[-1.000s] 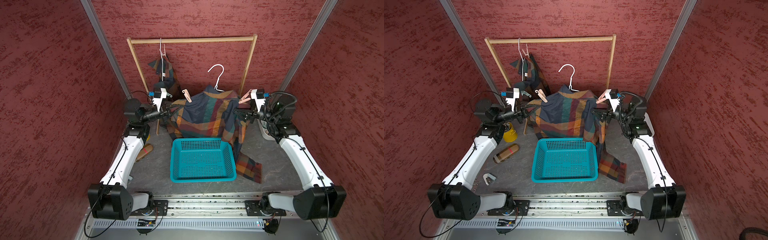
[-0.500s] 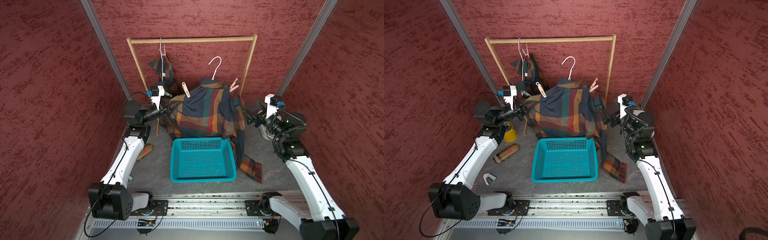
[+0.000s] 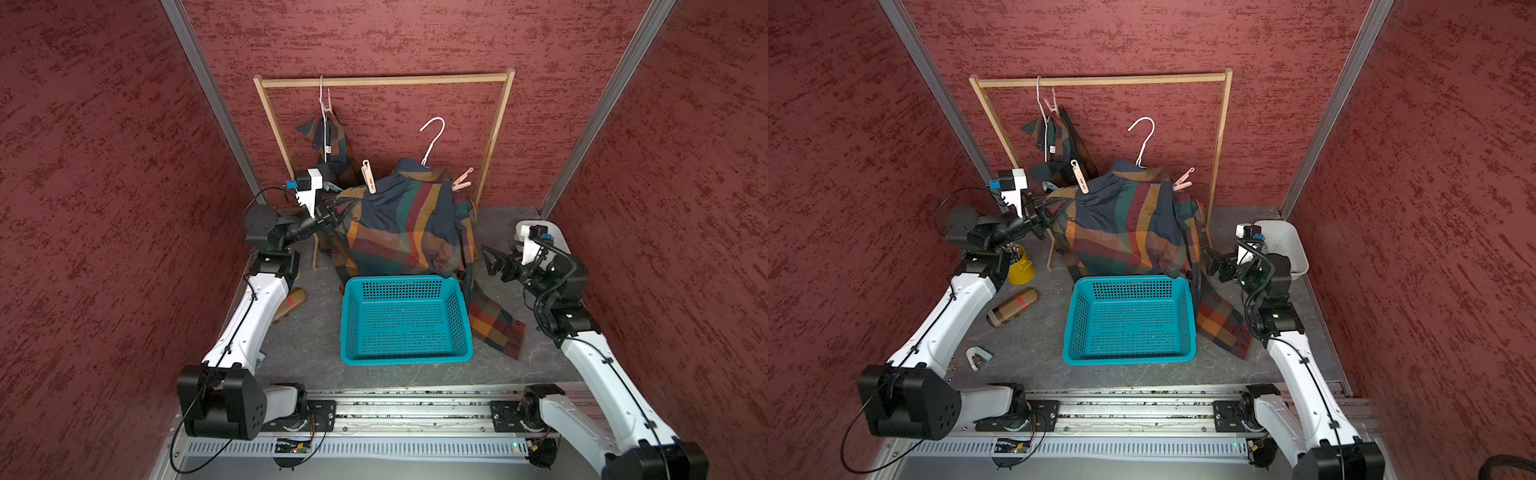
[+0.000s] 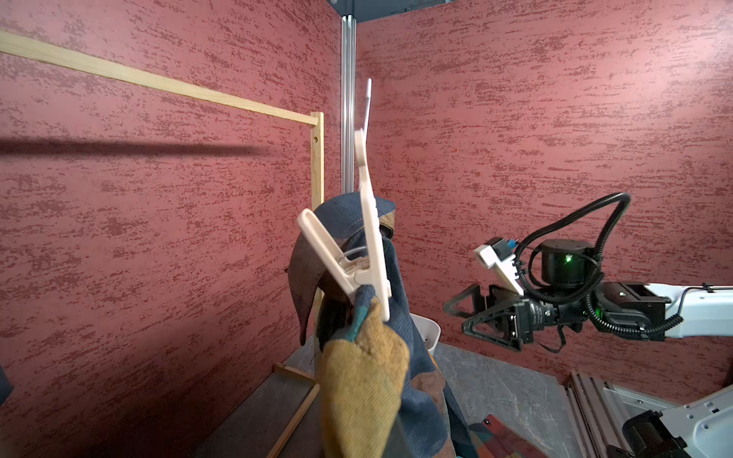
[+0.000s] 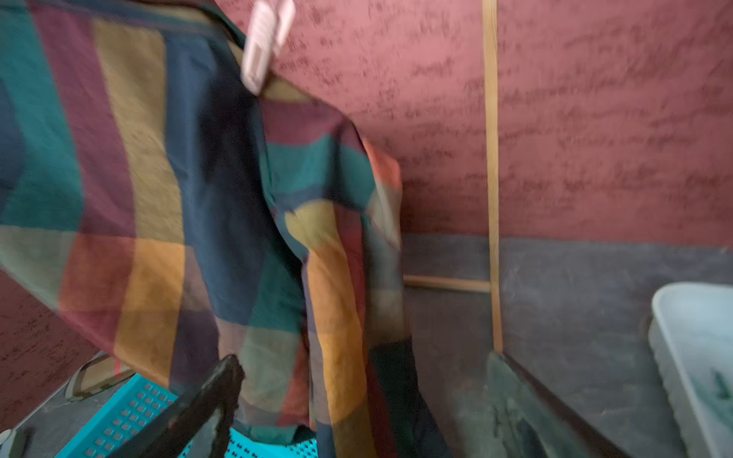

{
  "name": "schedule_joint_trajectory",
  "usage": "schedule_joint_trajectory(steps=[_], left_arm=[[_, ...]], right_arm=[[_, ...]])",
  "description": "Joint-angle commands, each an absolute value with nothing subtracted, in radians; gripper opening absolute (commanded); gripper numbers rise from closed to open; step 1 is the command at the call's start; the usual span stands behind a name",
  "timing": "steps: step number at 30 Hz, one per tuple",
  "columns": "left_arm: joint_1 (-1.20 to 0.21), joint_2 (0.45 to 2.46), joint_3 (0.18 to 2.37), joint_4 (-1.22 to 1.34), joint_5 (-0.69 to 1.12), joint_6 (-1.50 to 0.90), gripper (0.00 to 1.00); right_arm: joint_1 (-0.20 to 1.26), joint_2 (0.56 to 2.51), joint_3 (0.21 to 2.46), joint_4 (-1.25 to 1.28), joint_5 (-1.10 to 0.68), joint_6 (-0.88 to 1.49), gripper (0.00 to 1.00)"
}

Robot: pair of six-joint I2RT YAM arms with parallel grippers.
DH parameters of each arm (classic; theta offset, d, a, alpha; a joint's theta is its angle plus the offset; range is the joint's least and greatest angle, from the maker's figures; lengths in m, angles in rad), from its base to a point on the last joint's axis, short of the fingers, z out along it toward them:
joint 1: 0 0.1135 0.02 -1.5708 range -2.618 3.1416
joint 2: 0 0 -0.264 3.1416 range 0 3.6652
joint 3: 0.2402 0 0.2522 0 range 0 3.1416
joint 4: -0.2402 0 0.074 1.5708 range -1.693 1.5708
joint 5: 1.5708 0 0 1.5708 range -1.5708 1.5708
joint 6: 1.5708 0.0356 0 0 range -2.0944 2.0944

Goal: Remove the clothespins securing long-sleeve shirts to the hanger
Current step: Place the long-sleeve shirt at the bin.

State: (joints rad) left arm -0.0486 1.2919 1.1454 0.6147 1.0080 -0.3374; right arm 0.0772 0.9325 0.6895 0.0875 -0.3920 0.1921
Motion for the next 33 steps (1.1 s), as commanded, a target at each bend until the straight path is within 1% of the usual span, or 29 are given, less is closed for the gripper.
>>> schedule_joint_trajectory(steps=[1, 12, 15, 16, 18, 19, 21, 24, 26, 27, 29, 32, 33], left_arm=[[-0.048, 1.293, 1.14, 0.704, 0.981, -0.37, 0.0], [-0.081, 1.288, 1.135, 0.752, 0.953, -0.405, 0.0], [-0.098, 1.291, 1.132, 0.769, 0.943, -0.417, 0.0], [-0.105, 1.293, 1.132, 0.776, 0.941, -0.422, 0.0], [-0.12, 1.296, 1.135, 0.786, 0.934, -0.426, 0.0], [-0.129, 1.297, 1.137, 0.79, 0.932, -0.426, 0.0], [-0.145, 1.3, 1.142, 0.797, 0.928, -0.43, 0.0], [-0.167, 1.305, 1.152, 0.805, 0.919, -0.433, 0.0], [-0.177, 1.308, 1.158, 0.809, 0.915, -0.433, 0.0], [-0.18, 1.308, 1.161, 0.811, 0.911, -0.435, 0.0], [-0.183, 1.308, 1.165, 0.83, 0.898, -0.444, 0.0], [-0.187, 1.315, 1.176, 0.866, 0.878, -0.474, 0.0], [-0.189, 1.32, 1.182, 0.879, 0.872, -0.484, 0.0]], right_arm=[[0.086, 0.956, 0.643, 0.159, -0.399, 0.277, 0.97], [0.173, 1.142, 0.583, 0.386, -0.401, 0.348, 0.92], [0.196, 1.199, 0.588, 0.442, -0.401, 0.364, 0.85], [0.203, 1.219, 0.589, 0.468, -0.409, 0.371, 0.82], [0.218, 1.252, 0.599, 0.503, -0.413, 0.38, 0.72], [0.226, 1.265, 0.604, 0.516, -0.408, 0.381, 0.65], [0.237, 1.284, 0.617, 0.532, -0.396, 0.379, 0.54], [0.245, 1.304, 0.638, 0.551, -0.412, 0.373, 0.33], [0.251, 1.313, 0.666, 0.546, -0.43, 0.362, 0.13], [0.255, 1.315, 0.675, 0.547, -0.434, 0.36, 0.09], [0.262, 1.313, 0.697, 0.545, -0.442, 0.35, 0.04], [0.27, 1.295, 0.728, 0.548, -0.431, 0.336, 0.0], [0.27, 1.29, 0.739, 0.546, -0.426, 0.334, 0.0]])
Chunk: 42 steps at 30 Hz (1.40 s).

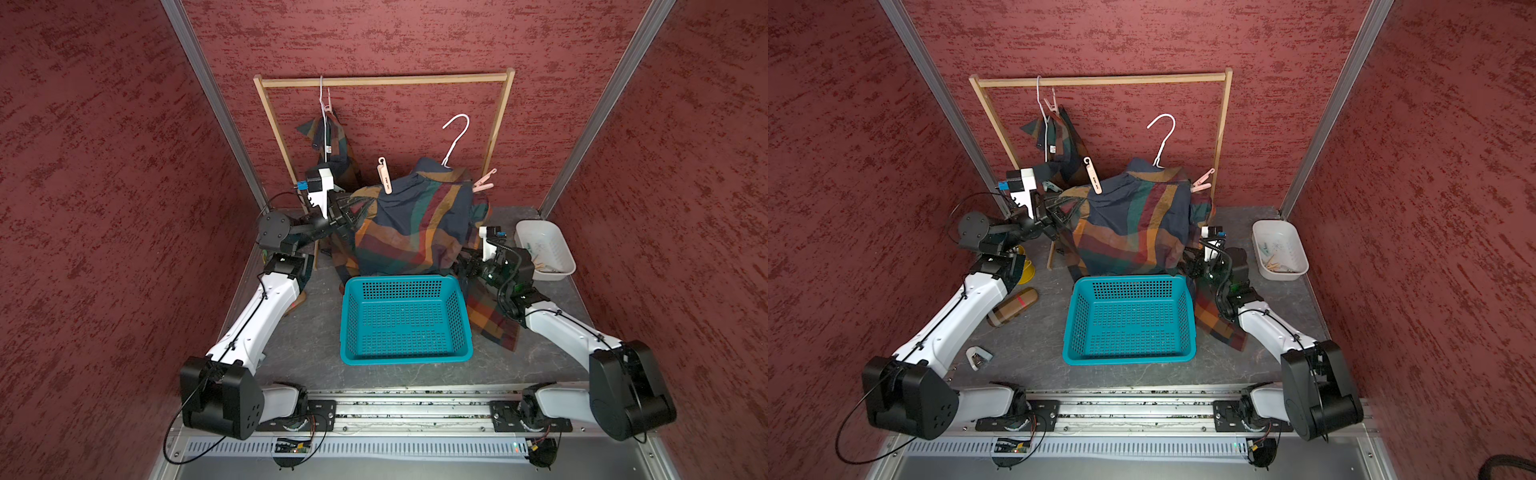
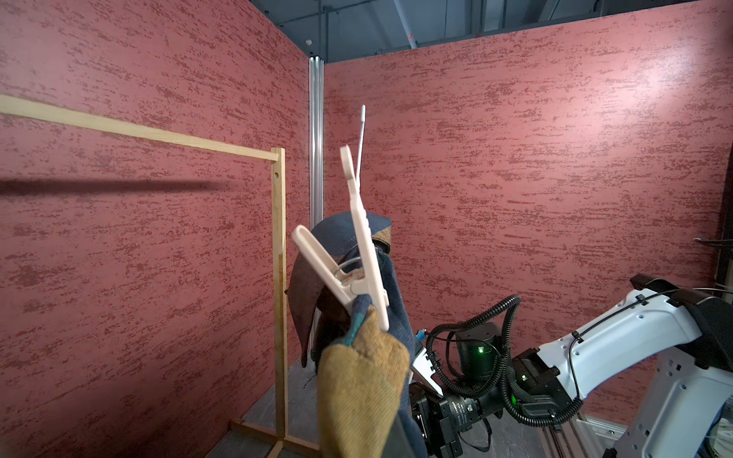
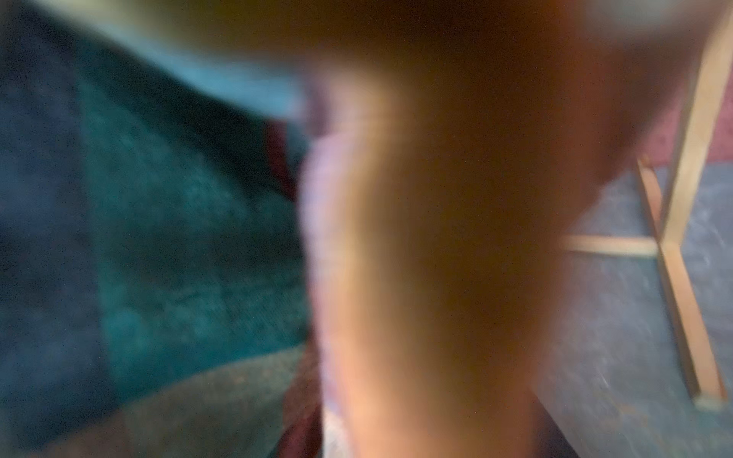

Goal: Remove the clothespins securing long-sleeve shirts to the hanger
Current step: Place the long-sleeve shirt at the bin.

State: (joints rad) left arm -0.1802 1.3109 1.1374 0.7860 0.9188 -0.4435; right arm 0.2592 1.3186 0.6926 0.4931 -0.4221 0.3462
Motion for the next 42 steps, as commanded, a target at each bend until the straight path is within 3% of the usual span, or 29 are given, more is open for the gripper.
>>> schedule_joint_trajectory(steps=[1, 18, 42], left_arm=[[-0.194, 1.327, 1.187, 0.891, 0.862, -0.495, 0.0], [-0.297, 1.422, 1.354, 0.954, 0.813, -0.551, 0.0], [-0.306, 1.269, 1.402, 0.972, 0.724, -0.606, 0.0]], right_arm=[[0.273, 1.288, 0.755, 0.546, -0.426, 0.33, 0.0], [0.369, 1.264, 0.995, 0.491, -0.44, 0.244, 0.0], [0.519, 1.292, 1.327, 0.33, -0.465, 0.086, 0.0]])
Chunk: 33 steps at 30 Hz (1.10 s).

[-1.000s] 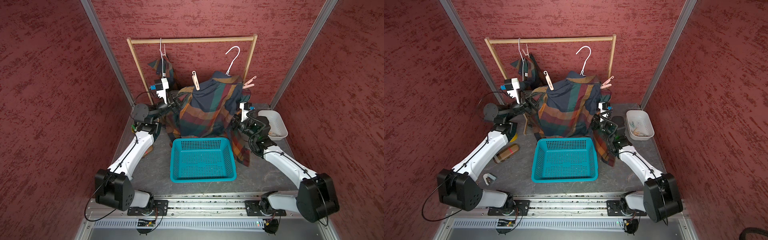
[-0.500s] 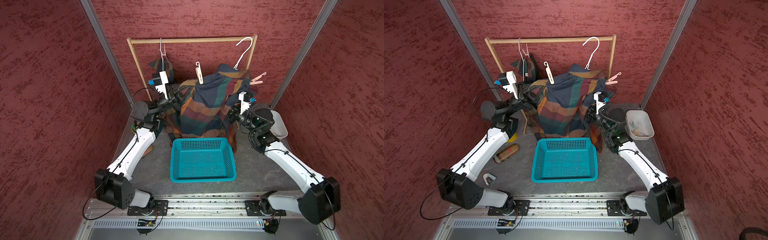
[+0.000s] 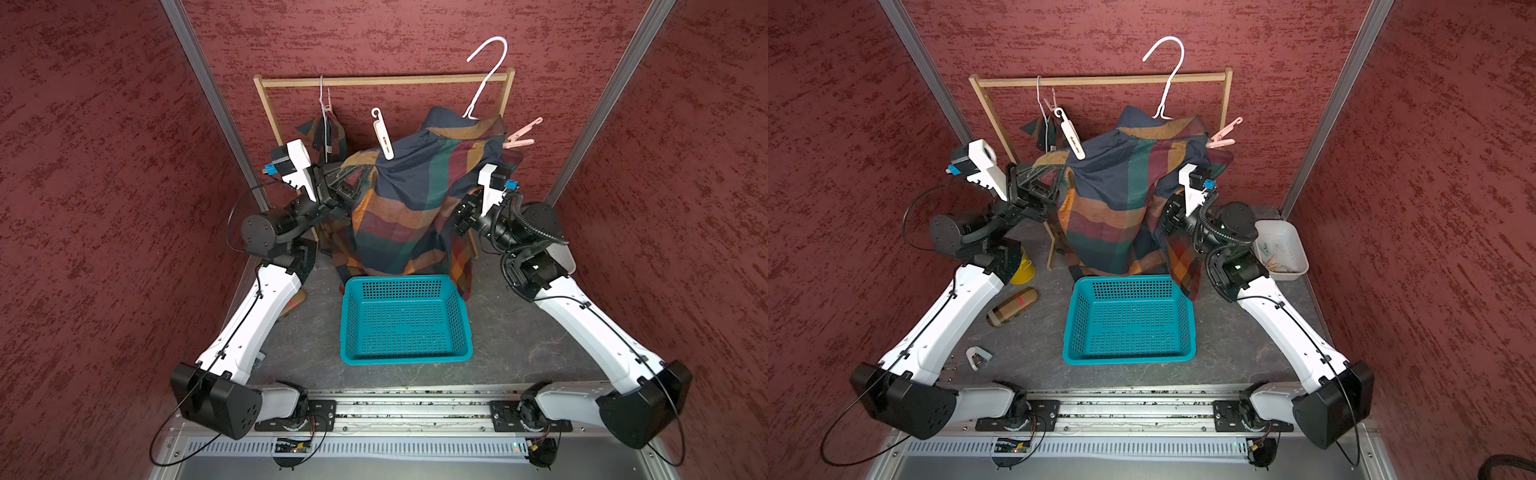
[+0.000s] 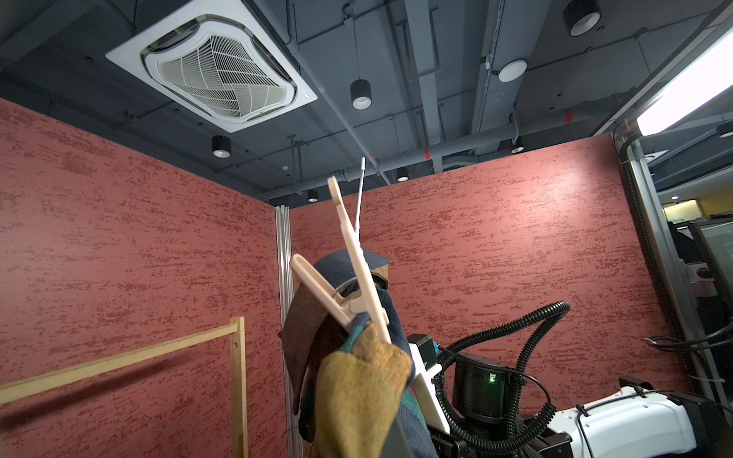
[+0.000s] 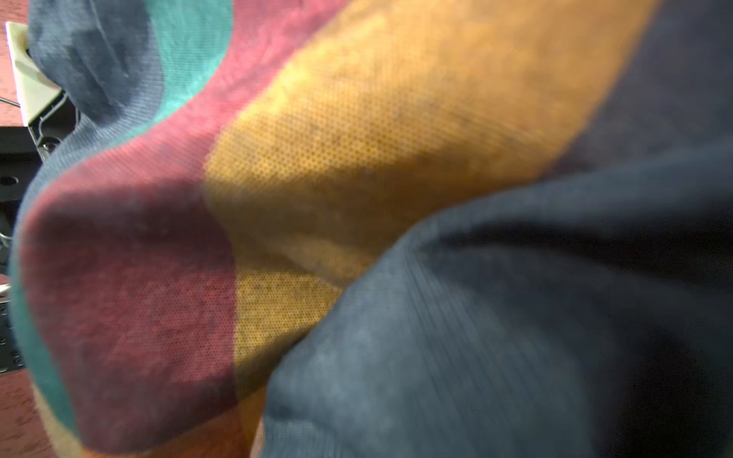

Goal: Remove the clothespins securing long-sleeve shirts to the hanger
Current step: Place the long-sleeve shirt at the bin.

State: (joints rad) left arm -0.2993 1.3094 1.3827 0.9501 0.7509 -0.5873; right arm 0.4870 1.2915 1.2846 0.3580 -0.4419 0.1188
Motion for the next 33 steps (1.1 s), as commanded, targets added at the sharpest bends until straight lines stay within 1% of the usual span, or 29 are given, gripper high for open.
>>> schedule_joint_trajectory(steps=[1, 6, 11, 19, 22, 26, 30, 33], left_arm=[[-0.308, 1.258, 1.402, 0.969, 0.726, -0.607, 0.0], [-0.31, 1.202, 1.408, 0.931, 0.714, -0.598, 0.0], [-0.315, 1.189, 1.42, 0.91, 0.697, -0.607, 0.0], [-0.329, 1.143, 1.388, 0.903, 0.691, -0.634, 0.0], [-0.336, 1.1, 1.314, 0.906, 0.678, -0.632, 0.0], [-0.334, 1.025, 1.15, 0.913, 0.627, -0.597, 0.0], [-0.318, 0.986, 1.001, 0.969, 0.596, -0.623, 0.0], [-0.281, 0.97, 0.886, 1.043, 0.578, -0.666, 0.0]], right_arm=[[0.528, 1.289, 1.331, 0.327, -0.462, 0.081, 0.0], [0.566, 1.298, 1.365, 0.31, -0.449, 0.061, 0.0], [0.606, 1.318, 1.405, 0.295, -0.45, 0.044, 0.0], [0.664, 1.304, 1.377, 0.29, -0.429, 0.04, 0.0], [0.671, 1.288, 1.326, 0.297, -0.415, 0.054, 0.0], [0.672, 1.26, 1.228, 0.313, -0.384, 0.081, 0.0], [0.672, 1.239, 1.119, 0.33, -0.36, 0.121, 0.0], [0.673, 1.228, 1.03, 0.358, -0.347, 0.157, 0.0]])
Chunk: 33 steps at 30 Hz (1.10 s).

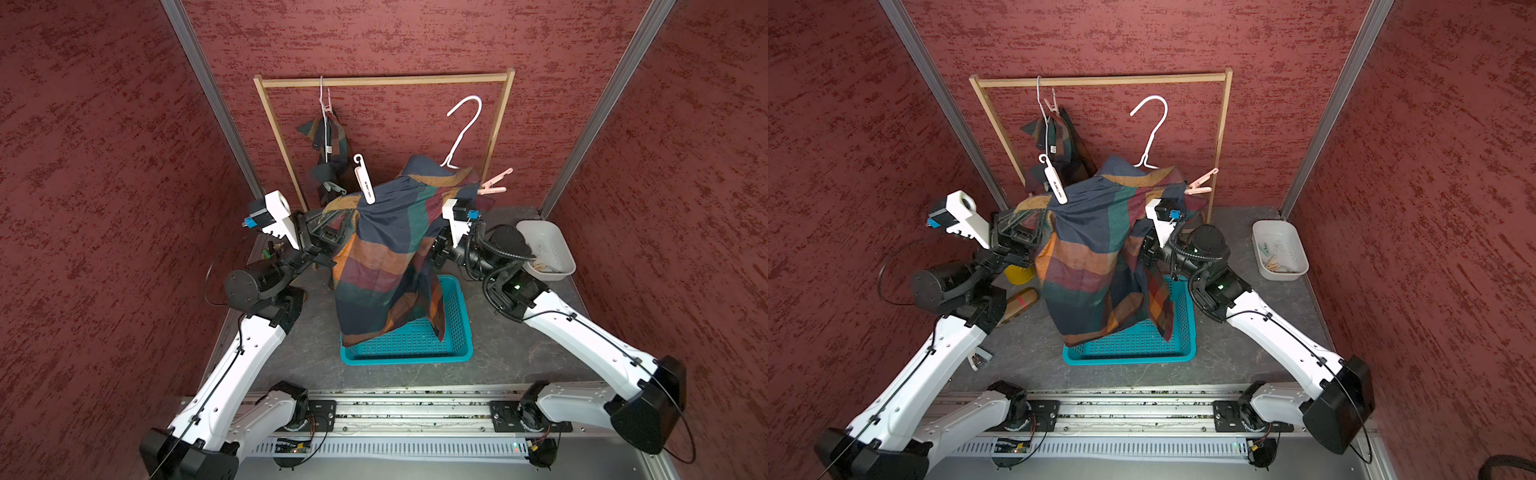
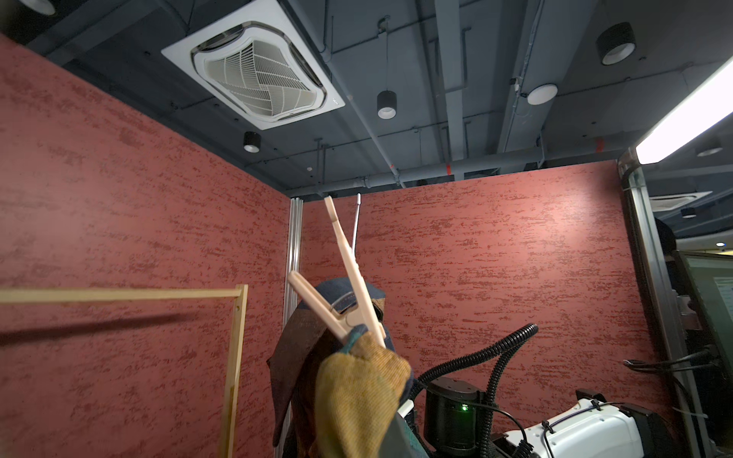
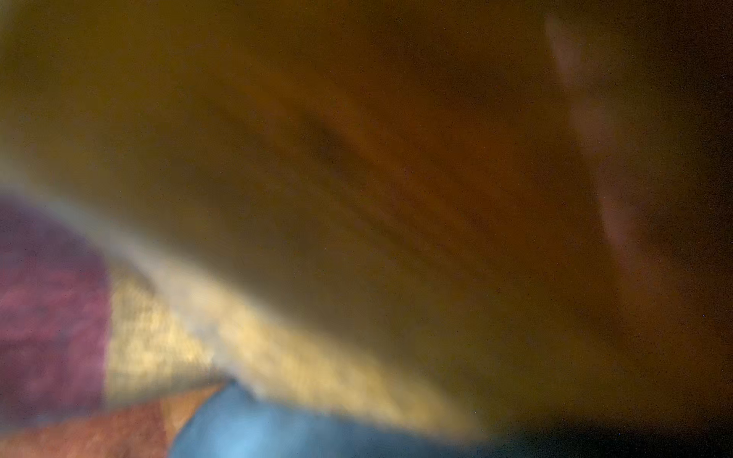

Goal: Remove the clothespins securing long-sleeve shirts to the hanger
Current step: Place the long-sleeve shirt at the bin.

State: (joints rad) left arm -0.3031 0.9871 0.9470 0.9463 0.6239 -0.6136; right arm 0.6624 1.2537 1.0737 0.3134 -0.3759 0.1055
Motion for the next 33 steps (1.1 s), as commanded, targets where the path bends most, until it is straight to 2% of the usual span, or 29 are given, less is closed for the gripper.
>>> schedule_joint_trajectory(steps=[1, 5, 11, 19, 22, 25, 33], left_arm=[[-0.266, 0.972, 0.847, 1.084, 0.576, -0.688, 0.0], [-0.197, 1.025, 0.754, 1.244, 0.6, -0.803, 0.0], [-0.165, 1.122, 0.719, 1.348, 0.775, -0.862, 0.0], [-0.093, 1.173, 0.619, 1.413, 0.872, -0.848, 0.0], [-0.073, 1.182, 0.587, 1.413, 0.864, -0.823, 0.0], [-0.065, 1.193, 0.593, 1.413, 0.886, -0.818, 0.0], [-0.026, 1.189, 0.623, 1.413, 0.97, -0.812, 0.0]], right_arm=[[0.673, 1.223, 1.0, 0.366, -0.34, 0.164, 0.0], [0.672, 1.209, 0.889, 0.392, -0.297, 0.201, 0.0], [0.672, 1.187, 0.803, 0.36, -0.281, 0.203, 0.0], [0.672, 1.135, 0.827, 0.175, -0.246, 0.133, 0.4], [0.67, 1.093, 0.833, 0.086, -0.255, 0.096, 0.52], [0.67, 1.042, 0.866, -0.019, -0.307, 0.04, 0.6], [0.643, 1.01, 1.023, -0.164, -0.305, -0.133, 0.71]])
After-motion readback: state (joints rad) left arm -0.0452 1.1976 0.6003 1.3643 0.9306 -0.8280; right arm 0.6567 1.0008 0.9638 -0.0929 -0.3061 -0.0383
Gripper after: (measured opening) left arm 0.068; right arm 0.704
